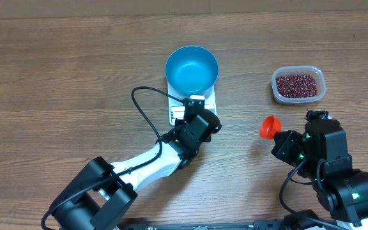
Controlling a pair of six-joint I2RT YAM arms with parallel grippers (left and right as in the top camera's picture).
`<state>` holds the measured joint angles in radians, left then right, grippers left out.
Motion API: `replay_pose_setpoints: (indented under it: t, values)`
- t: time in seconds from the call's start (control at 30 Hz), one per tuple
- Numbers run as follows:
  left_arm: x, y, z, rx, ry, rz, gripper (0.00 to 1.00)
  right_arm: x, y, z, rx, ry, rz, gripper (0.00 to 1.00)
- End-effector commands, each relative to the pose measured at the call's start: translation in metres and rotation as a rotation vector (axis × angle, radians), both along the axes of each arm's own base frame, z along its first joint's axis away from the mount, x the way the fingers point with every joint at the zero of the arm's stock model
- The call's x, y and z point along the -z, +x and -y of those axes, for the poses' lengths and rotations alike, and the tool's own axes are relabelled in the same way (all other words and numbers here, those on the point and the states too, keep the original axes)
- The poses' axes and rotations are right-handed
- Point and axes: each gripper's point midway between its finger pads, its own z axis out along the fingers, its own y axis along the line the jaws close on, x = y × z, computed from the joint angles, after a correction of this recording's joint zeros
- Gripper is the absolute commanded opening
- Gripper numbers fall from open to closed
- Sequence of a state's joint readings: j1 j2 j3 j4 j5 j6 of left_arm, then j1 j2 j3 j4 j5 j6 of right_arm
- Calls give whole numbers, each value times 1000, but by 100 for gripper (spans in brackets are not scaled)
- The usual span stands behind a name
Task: Scoop item into bowl and weigh 150g on scale
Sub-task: 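Move the left gripper forward to the scale's button panel, then press the scale's red power button with the left gripper tip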
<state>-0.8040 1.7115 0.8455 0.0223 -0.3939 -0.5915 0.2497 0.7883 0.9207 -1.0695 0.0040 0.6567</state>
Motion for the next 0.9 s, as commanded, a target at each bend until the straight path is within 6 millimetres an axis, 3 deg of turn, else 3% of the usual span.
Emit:
replay_pose_setpoints:
  t: [0.0,0.57,0.87]
  values:
    - [5,1,-3,-2,36,11,4,-14,4,-1,-5,6,41,4]
    - [16,7,1,-8,32,24,4,-14,4,-1,-5,5,40,4]
    - [23,11,-7,-42,72,39,4,-14,3,-1,-5,5,40,4]
